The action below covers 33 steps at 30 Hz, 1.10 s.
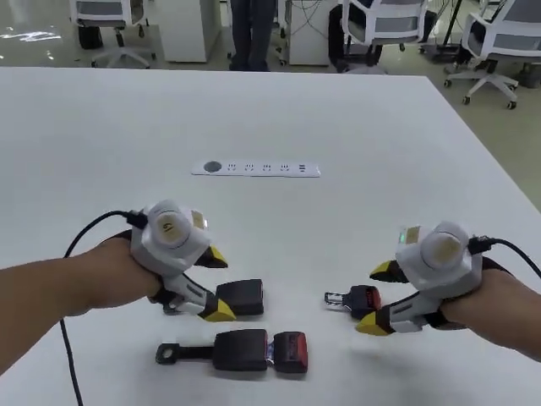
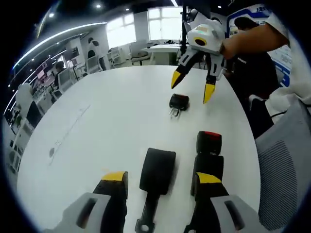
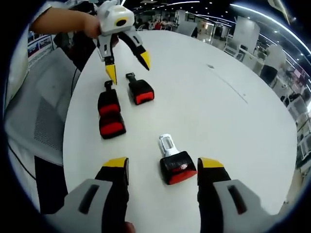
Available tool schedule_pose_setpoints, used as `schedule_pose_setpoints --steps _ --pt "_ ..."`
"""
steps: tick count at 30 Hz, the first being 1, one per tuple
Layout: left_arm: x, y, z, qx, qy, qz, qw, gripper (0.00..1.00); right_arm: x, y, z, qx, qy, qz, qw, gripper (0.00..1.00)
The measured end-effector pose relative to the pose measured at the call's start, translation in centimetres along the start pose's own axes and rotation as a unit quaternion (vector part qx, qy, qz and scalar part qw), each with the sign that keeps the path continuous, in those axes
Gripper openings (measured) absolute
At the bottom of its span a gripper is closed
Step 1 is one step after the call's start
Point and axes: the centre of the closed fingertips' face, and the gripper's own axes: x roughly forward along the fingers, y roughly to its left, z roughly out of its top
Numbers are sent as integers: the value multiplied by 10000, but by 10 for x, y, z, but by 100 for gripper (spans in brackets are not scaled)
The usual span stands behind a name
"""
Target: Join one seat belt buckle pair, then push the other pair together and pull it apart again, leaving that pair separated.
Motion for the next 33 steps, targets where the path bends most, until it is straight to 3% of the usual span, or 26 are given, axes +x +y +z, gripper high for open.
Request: schedule_pose_setpoints --steps 4,9,12,14,17,20,23,27,29,33 --pt "-20 -17 -2 -128 -102 123 9998 67 -6 18 1 109 -32 -47 9999 65" --pt "-39 -26 -21 -500 -234 428 9976 74 -15 39 0 358 -201 -218 9989 78" --pt "-48 -25 -33 -795 -297 646 9943 80 -23 41 -8 691 -274 -355 9966 82" --pt "-54 -32 -40 -955 -333 724 9922 83 -26 43 -8 774 -337 -395 9956 85" --pt "-61 -36 -59 -1097 -324 863 9897 87 -33 44 -14 832 -430 -495 9944 87" --pt "-70 -39 -78 -1379 -248 1051 9845 93 -39 45 -15 898 -589 -645 9921 92" --pt "-77 -42 -87 -1484 -307 1169 9815 100 -43 55 -16 1035 -628 -671 9904 99" --pt "-93 -42 -95 -1611 -387 1480 9750 100 -43 69 -17 1023 -625 -616 9909 100" --pt "-97 -44 -98 -1710 -459 1515 9725 100 -45 71 -15 1038 -636 -624 9906 100" --pt "-98 -50 -101 -1747 -470 1521 9717 100 -46 67 -10 1081 -753 -741 9885 100"
